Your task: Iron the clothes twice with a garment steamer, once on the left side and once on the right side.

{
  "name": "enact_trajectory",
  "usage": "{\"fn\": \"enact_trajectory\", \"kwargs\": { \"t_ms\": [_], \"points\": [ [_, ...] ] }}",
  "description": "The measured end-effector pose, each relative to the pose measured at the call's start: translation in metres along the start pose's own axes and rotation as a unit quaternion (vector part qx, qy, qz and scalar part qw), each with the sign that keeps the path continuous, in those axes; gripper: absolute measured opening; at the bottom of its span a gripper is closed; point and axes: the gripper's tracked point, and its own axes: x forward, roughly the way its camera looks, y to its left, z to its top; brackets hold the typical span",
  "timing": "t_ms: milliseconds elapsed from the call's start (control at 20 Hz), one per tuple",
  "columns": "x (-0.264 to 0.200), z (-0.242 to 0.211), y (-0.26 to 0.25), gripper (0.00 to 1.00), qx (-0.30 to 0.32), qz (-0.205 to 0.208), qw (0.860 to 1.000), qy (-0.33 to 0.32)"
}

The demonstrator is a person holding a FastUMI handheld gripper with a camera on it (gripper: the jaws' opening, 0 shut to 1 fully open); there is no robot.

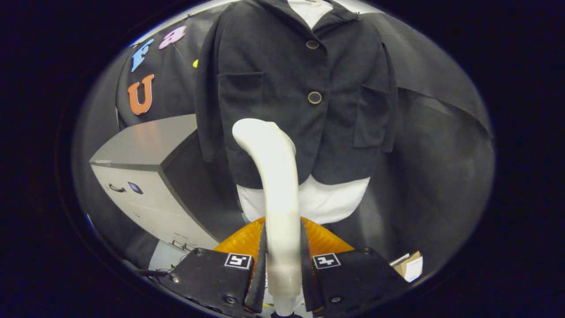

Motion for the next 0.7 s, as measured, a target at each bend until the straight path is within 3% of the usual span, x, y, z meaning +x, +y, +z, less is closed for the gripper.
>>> {"fn": "enact_trajectory", "kwargs": {
  "t_ms": [400, 700],
  "points": [
    [-0.024, 0.000, -0.034, 0.37, 0.035, 0.001, 0.999, -0.007],
    [-0.072, 0.041, -0.090, 0.37, 0.087, -0.020, 0.994, -0.067]
  ]
}}
